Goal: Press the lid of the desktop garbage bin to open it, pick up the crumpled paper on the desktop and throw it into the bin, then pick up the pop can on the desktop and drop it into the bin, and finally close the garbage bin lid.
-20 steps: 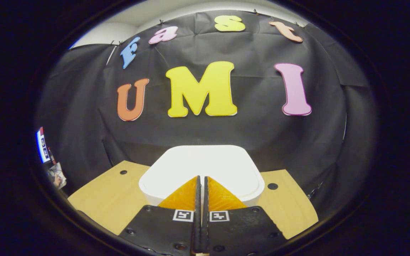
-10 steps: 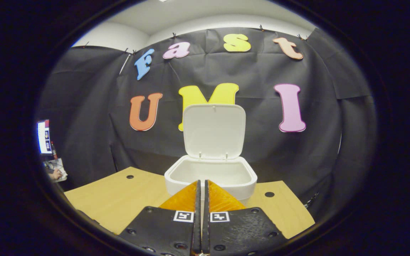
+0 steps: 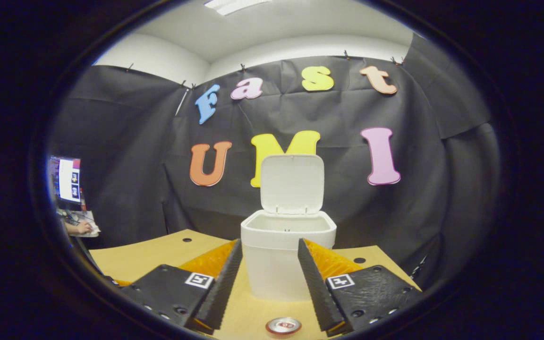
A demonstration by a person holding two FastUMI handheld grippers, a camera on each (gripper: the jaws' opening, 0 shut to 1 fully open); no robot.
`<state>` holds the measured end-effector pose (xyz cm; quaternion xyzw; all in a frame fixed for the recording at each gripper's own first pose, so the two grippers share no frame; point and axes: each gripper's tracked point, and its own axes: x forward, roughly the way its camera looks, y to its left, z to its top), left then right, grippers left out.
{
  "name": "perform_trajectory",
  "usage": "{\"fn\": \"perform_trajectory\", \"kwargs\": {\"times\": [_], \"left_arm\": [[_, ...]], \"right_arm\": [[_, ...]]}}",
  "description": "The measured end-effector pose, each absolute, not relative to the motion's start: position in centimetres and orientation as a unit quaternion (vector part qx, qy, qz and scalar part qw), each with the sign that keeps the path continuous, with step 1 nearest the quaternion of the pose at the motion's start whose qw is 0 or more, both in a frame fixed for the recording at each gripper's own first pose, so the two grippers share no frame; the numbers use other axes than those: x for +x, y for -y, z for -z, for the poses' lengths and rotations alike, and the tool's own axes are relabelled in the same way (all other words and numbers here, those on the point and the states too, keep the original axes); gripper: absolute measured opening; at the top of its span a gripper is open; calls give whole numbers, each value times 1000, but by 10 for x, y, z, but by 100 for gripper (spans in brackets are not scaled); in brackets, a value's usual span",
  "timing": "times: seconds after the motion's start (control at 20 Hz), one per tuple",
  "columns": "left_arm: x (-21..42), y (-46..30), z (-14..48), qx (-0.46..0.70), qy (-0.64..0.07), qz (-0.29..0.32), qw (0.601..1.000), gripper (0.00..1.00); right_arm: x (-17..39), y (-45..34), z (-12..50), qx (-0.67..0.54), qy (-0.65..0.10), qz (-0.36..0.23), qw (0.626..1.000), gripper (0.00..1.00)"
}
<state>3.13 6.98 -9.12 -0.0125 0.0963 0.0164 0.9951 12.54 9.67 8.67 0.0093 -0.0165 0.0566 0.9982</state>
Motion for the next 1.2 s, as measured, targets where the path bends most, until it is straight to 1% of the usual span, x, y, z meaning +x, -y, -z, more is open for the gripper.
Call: {"fn": "perform_trajectory", "kwargs": {"times": [0.05,0.1,0.2,0.35,0.45,0.65,0.75,0.8,0.85,0.9,0.95,1.0,1.05,1.1,1.2], "left_arm": [[32,-71,93,-11,-99,-17,995,96],[34,-70,95,-10,-99,-16,995,96],[40,-67,98,-12,-104,-11,994,96],[52,-44,117,-15,-135,26,990,95],[59,-32,126,1,-156,40,987,95],[79,-17,145,4,-197,50,979,94],[88,-13,157,8,-219,45,975,94],[93,-16,162,13,-226,41,973,93],[98,-20,166,17,-233,35,972,90],[102,-23,168,19,-243,31,969,84],[106,-24,168,20,-244,29,969,81],[108,-25,166,26,-240,27,970,80],[105,-19,167,31,-238,29,970,80],[103,-13,170,32,-242,39,969,79],[107,-7,176,29,-258,73,963,78]], "right_arm": [[122,-91,-81,15,15,-59,998,80],[117,-86,-77,16,14,-62,998,96],[105,-69,-65,13,18,-51,998,98],[79,-45,-48,-2,46,-23,999,98],[62,-37,-28,-15,50,-16,998,97],[34,-24,9,-42,35,-28,998,97],[26,-15,24,-39,20,-38,998,98],[24,-10,29,-37,14,-40,998,98],[20,-6,32,-34,13,-41,998,95],[18,-4,35,-29,10,-43,999,95],[19,-4,43,-21,3,-48,999,95],[20,-5,49,-11,-6,-54,998,95],[20,-7,56,-1,-18,-61,998,98],[21,-9,61,6,-27,-66,997,95],[24,-11,68,11,-39,-67,997,95]]}}
